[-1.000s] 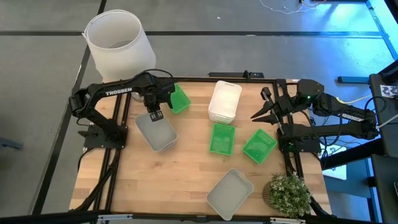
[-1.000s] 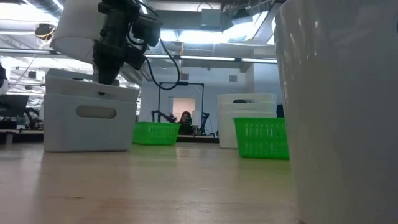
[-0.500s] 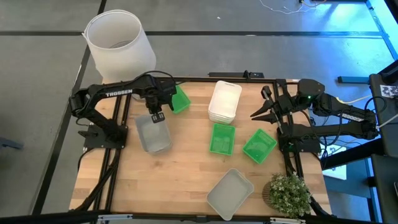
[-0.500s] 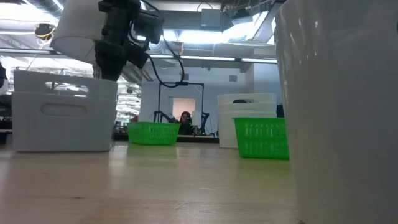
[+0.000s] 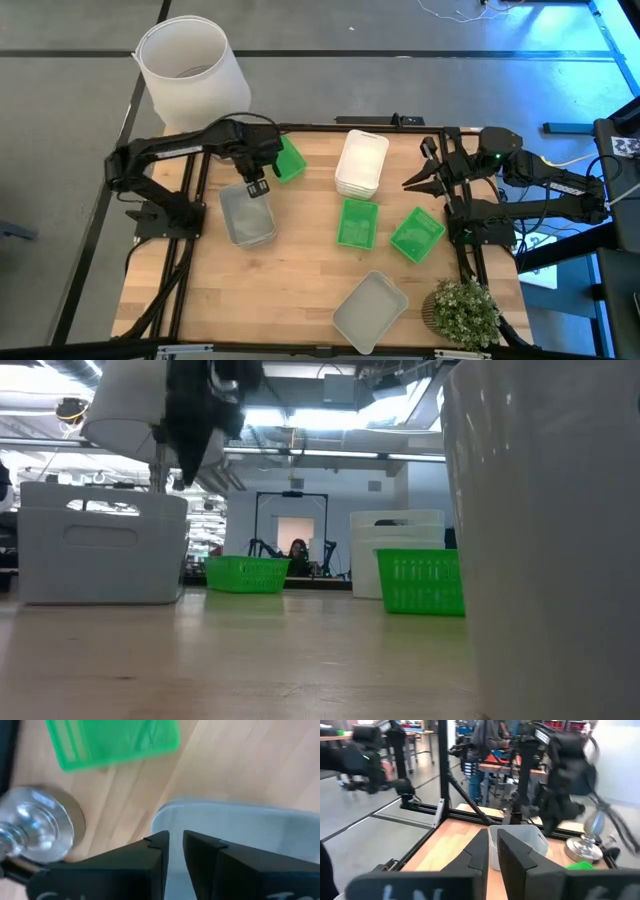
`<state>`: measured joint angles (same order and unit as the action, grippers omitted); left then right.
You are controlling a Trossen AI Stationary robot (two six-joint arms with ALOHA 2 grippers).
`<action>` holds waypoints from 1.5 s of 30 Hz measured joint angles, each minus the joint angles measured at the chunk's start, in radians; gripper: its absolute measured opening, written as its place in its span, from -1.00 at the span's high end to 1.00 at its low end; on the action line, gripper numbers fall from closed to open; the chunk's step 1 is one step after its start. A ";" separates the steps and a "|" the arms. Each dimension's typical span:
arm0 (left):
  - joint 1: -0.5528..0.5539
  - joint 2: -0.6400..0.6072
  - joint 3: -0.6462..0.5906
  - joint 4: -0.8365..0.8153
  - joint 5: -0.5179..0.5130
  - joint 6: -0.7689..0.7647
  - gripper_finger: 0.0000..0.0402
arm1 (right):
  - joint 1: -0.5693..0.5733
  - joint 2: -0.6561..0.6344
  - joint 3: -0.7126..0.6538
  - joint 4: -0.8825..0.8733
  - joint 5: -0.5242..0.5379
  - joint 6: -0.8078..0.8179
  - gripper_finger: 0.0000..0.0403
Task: Stack baskets by color
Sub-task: Stack the bottom gray bin on top of the top gray bin
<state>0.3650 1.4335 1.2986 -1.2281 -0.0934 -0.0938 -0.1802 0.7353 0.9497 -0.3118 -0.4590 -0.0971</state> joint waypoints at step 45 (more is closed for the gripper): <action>-0.843 -0.292 0.041 0.138 -0.488 -0.379 0.78 | 0.517 0.763 0.604 -0.496 0.220 0.024 1.00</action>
<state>-0.4776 1.1419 1.3399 -1.0901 -0.5819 -0.4730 0.3367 1.4981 1.5539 -0.8074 -0.2392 -0.0732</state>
